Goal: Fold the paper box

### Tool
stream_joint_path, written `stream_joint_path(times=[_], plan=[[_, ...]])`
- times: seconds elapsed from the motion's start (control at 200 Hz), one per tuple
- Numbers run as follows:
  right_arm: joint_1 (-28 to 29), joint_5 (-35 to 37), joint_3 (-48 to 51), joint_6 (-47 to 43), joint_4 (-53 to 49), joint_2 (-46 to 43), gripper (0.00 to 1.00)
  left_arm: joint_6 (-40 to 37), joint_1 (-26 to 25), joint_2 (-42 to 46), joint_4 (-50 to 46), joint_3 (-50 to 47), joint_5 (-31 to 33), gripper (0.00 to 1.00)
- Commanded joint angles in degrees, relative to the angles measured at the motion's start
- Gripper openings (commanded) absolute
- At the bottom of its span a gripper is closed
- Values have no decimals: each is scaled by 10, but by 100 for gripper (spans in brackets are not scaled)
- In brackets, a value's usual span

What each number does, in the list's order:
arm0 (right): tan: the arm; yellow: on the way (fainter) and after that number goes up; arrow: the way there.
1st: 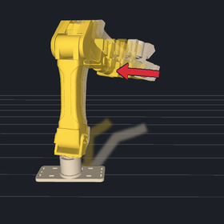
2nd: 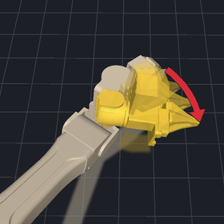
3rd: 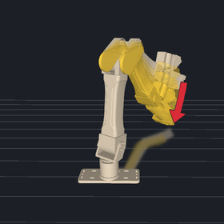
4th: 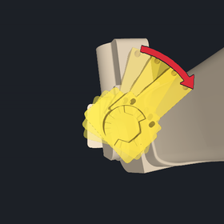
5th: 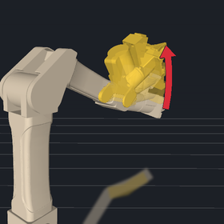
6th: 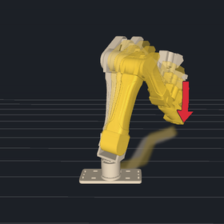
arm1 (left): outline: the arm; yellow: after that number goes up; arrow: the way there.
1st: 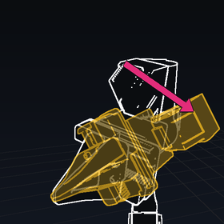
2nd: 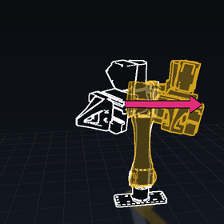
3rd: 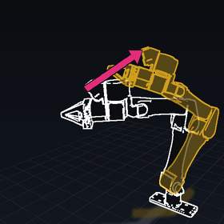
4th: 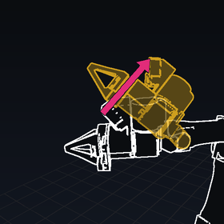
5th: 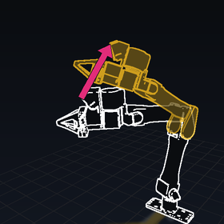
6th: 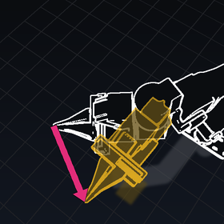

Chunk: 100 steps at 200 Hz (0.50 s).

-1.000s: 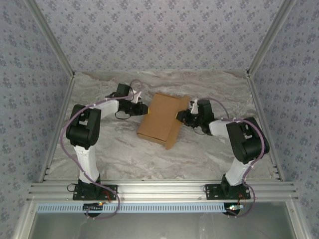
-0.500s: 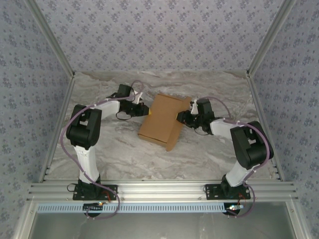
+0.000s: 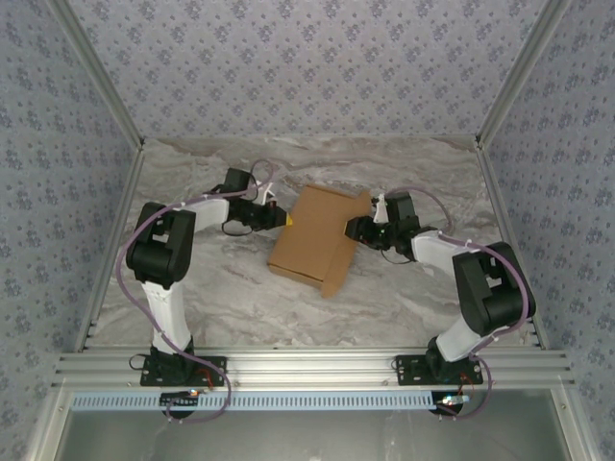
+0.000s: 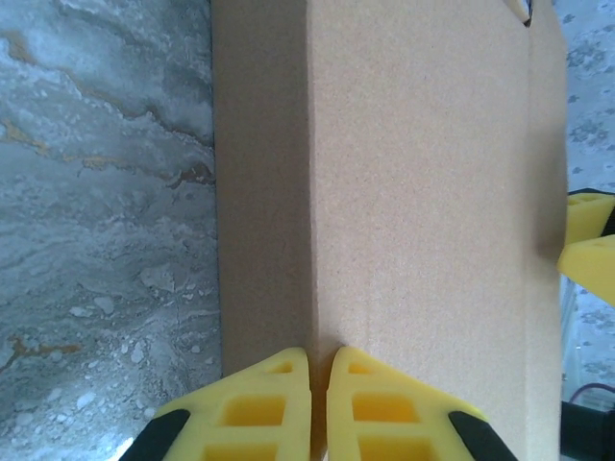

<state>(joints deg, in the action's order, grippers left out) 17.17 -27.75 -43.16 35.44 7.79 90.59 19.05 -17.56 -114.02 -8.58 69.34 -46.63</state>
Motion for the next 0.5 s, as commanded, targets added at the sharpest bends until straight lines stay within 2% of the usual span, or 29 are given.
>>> stream_joint_path(times=[0.0,0.495], plan=[[-4,4,3,-19,-19,-23,49,31,8,-6,-19,-34,6,5],[15,-11,-6,-8,-13,12,58,154,38,-15,128,-93,-46,2]])
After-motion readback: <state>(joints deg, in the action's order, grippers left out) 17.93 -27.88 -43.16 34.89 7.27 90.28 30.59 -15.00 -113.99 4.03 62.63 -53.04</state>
